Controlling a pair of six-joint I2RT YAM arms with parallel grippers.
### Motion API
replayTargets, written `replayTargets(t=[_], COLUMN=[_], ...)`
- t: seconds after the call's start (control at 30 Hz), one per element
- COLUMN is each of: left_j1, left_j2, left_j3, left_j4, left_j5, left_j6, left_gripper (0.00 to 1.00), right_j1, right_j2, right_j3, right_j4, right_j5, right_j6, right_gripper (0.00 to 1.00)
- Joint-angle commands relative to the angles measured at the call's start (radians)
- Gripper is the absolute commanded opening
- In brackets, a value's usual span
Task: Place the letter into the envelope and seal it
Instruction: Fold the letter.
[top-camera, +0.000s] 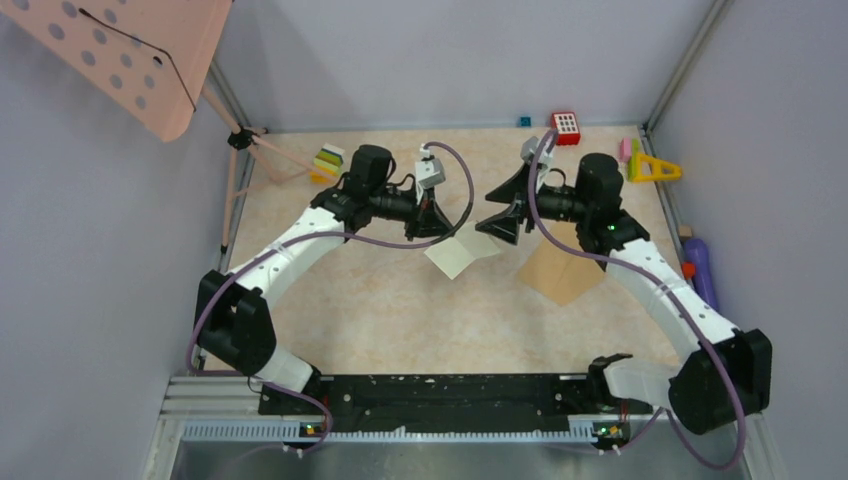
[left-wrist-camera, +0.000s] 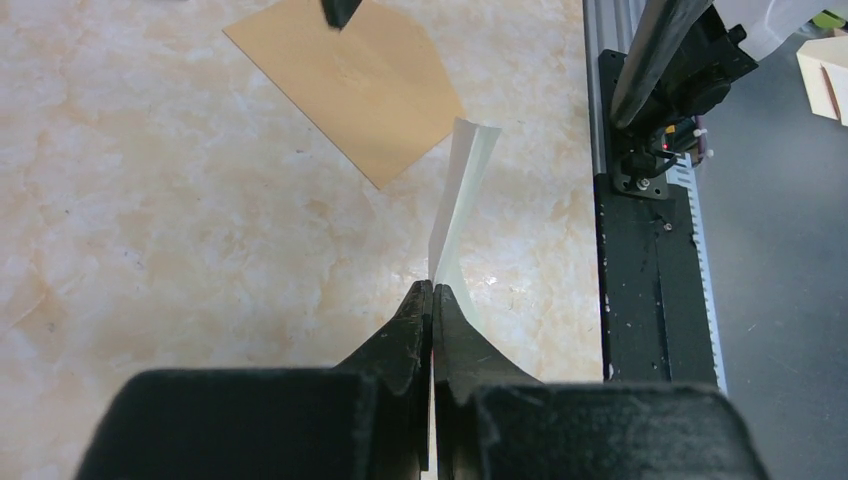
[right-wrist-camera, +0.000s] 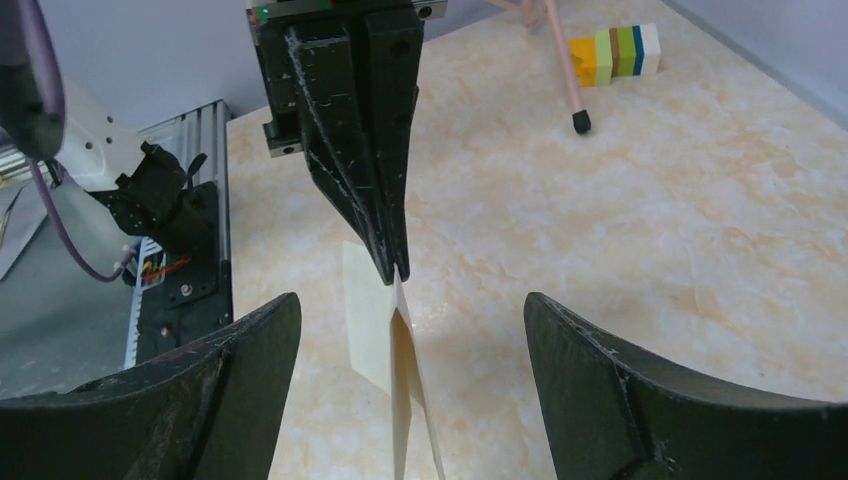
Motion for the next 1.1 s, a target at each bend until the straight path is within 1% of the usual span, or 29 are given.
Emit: replayTargets(t=[0.0, 0.27, 0.33, 0.37, 0.43, 0.47, 0.57, 0.63, 0.7, 0.73, 0.83, 0.97, 1.07], left_j1=[-0.011, -0.012, -0.014, -0.013, -0.014, -0.015, -0.015, -0.015, -0.015, -0.015, -0.015, -0.015, -0.015], left_j2=[-0.007, 0.002, 0.006, 0.008, 0.009, 0.009, 0.008, 0.005, 0.005, 0.004, 0.002, 0.001, 0.005], left_j3=[0.045, 0.048, 0.051, 0.053, 0.058, 0.058, 0.059, 0.06, 0.06, 0.061, 0.064, 0.077, 0.092], left_j4=[0.013, 0.01, 0.006, 0.003, -0.002, -0.003, -0.008, -0.011, -0.016, -0.021, -0.038, -0.046, -0.038], left_j5=[-0.015, -0.01, -0.004, -0.001, 0.003, 0.004, 0.005, 0.004, 0.004, 0.004, 0.014, 0.035, 0.053], left_j6=[0.013, 0.012, 0.014, 0.014, 0.015, 0.017, 0.02, 0.022, 0.026, 0.033, 0.051, 0.041, 0.01], left_gripper=[0.0, 0.0, 0.0, 0.0, 0.0, 0.0, 0.0, 0.0, 0.0, 0.0, 0.01, 0.25, 0.35], right_j1=[0.054, 0.114, 0.119, 0.12, 0.12, 0.12, 0.121, 0.121, 0.121, 0.121, 0.121, 0.121, 0.121], right_j2=[0.046, 0.089, 0.095, 0.098, 0.103, 0.105, 0.108, 0.107, 0.105, 0.101, 0.087, 0.073, 0.067], right_j3=[-0.018, -0.02, -0.021, -0.021, -0.023, -0.023, -0.02, -0.018, -0.017, -0.015, -0.017, -0.028, -0.04], right_j4=[0.143, 0.106, 0.095, 0.092, 0.092, 0.092, 0.091, 0.088, 0.081, 0.077, 0.071, 0.073, 0.074], right_j5=[0.032, 0.092, 0.102, 0.103, 0.102, 0.1, 0.098, 0.098, 0.098, 0.099, 0.099, 0.09, 0.079], right_j6=[0.083, 0.006, -0.005, -0.003, -0.003, -0.004, -0.003, -0.003, -0.033, -0.036, -0.039, -0.041, -0.044], right_gripper=[0.81, 0.8, 0.76, 0.73, 0.64, 0.55, 0.35, 0.17, 0.02, 0.0, 0.0, 0.0, 0.0])
